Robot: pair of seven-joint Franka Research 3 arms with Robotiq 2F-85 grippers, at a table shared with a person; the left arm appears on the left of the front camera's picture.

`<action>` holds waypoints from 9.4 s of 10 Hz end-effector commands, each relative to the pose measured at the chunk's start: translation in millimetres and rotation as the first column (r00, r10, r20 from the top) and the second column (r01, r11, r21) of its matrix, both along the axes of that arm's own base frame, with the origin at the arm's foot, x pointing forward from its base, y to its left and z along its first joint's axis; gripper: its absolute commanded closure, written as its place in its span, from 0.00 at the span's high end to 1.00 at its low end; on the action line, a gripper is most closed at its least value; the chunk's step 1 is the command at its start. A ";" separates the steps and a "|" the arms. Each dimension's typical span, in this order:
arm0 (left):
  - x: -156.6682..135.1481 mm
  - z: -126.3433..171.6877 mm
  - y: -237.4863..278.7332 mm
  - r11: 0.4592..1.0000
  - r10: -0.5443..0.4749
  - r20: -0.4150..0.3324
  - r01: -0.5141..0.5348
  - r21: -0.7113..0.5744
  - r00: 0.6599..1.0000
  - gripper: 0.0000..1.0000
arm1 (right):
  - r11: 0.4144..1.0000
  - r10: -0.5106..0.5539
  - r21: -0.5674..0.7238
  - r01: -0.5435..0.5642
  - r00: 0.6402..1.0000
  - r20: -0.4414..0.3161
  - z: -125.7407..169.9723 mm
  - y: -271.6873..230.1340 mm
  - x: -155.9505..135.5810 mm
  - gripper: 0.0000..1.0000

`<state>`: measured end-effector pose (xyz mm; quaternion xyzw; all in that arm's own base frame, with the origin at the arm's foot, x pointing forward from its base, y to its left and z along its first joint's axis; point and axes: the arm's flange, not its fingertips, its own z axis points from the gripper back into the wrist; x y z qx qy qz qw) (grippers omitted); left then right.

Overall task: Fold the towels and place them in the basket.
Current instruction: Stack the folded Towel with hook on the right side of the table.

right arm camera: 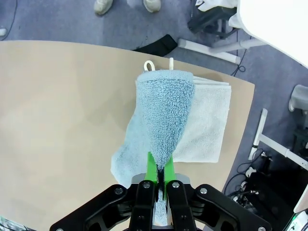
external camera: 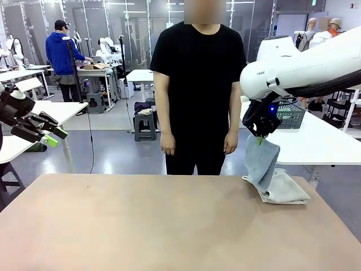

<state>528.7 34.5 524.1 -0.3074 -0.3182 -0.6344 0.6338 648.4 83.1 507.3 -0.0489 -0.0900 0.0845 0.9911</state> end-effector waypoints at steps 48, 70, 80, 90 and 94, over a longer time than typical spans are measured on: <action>-1.8 2.2 -1.0 1.000 0.014 -0.005 -0.013 0.016 1.000 0.66 | 0.945 -0.106 0.324 -0.037 0.904 0.413 193.1 -147.0 -255.0 1.00; -1.8 2.2 -1.0 1.000 0.014 -0.005 -0.013 0.016 1.000 0.66 | 0.934 -0.145 0.356 -0.003 0.910 0.389 209.4 -156.0 -265.3 1.00; -1.8 2.2 -1.0 1.000 0.014 -0.005 -0.013 0.016 1.000 0.66 | 0.934 -0.145 0.356 -0.003 0.910 0.389 209.4 -156.0 -265.3 1.00; -1.8 2.2 -1.0 1.000 0.014 -0.005 -0.013 0.016 1.000 0.66 | 0.934 -0.145 0.356 -0.003 0.910 0.389 209.4 -156.0 -265.3 1.00; -1.8 2.2 -1.0 1.000 0.014 -0.005 -0.013 0.016 1.000 0.66 | 0.934 -0.145 0.356 -0.003 0.910 0.389 209.4 -156.0 -265.3 1.00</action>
